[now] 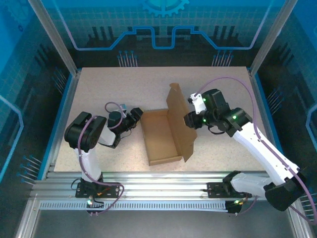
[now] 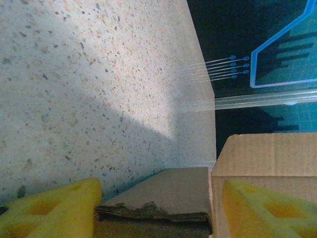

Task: Fold the paper box

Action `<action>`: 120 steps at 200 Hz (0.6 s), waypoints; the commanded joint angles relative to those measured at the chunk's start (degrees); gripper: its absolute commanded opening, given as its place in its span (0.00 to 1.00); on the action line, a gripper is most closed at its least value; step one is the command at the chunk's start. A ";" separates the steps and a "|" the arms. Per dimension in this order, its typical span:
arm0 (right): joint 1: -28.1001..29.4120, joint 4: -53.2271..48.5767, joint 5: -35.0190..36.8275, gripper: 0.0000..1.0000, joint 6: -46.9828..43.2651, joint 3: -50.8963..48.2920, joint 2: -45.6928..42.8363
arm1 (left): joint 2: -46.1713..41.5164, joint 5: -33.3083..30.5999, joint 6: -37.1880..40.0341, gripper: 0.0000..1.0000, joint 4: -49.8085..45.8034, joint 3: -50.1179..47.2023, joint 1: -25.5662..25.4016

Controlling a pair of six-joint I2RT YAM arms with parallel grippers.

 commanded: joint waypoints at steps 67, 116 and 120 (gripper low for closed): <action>1.01 -8.57 6.58 0.09 -8.63 10.21 7.26 | -20.90 12.20 32.39 0.99 -44.58 13.35 6.91; 0.76 -7.06 3.61 0.07 -13.91 13.54 10.34 | -24.72 19.14 51.88 0.99 -60.73 23.58 6.91; 0.63 -6.96 3.24 0.07 -14.26 13.76 10.58 | -24.57 19.61 52.13 1.00 -60.19 23.63 6.91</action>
